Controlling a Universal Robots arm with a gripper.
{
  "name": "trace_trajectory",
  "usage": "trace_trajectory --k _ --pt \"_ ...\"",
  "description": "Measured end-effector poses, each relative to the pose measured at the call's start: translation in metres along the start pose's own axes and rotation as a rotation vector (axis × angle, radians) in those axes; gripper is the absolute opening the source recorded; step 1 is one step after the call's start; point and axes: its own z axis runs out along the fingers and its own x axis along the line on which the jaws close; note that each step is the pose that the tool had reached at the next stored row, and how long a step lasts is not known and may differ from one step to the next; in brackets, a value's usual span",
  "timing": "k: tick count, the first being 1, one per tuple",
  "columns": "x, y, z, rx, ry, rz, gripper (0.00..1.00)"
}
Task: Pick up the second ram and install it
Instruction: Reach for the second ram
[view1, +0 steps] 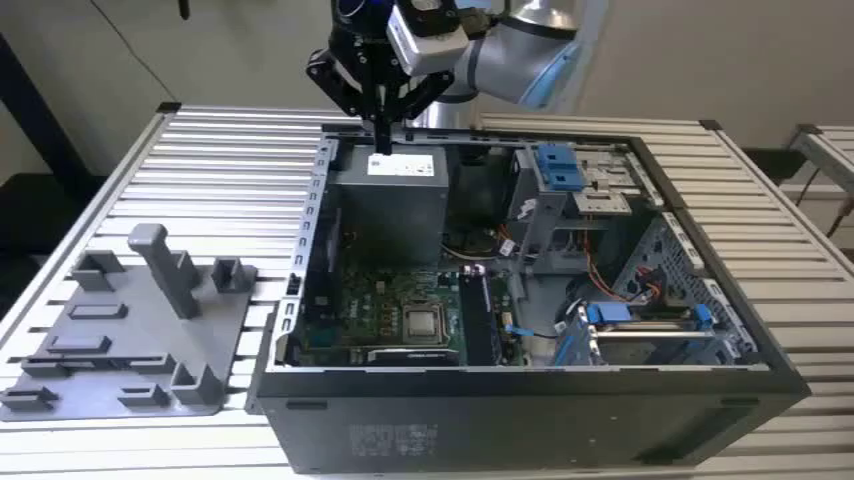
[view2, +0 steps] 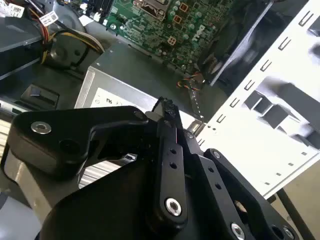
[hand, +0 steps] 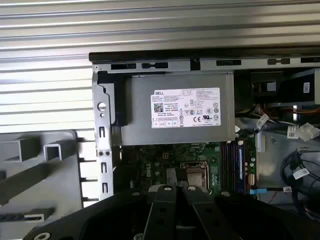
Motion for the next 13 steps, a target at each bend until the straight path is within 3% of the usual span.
trace_trajectory --k 6,13 --pt "0.0004 0.0000 0.0002 0.0002 0.0007 0.000 0.11" --pt "0.0032 -0.0002 0.0012 0.0006 0.0077 0.000 0.11"
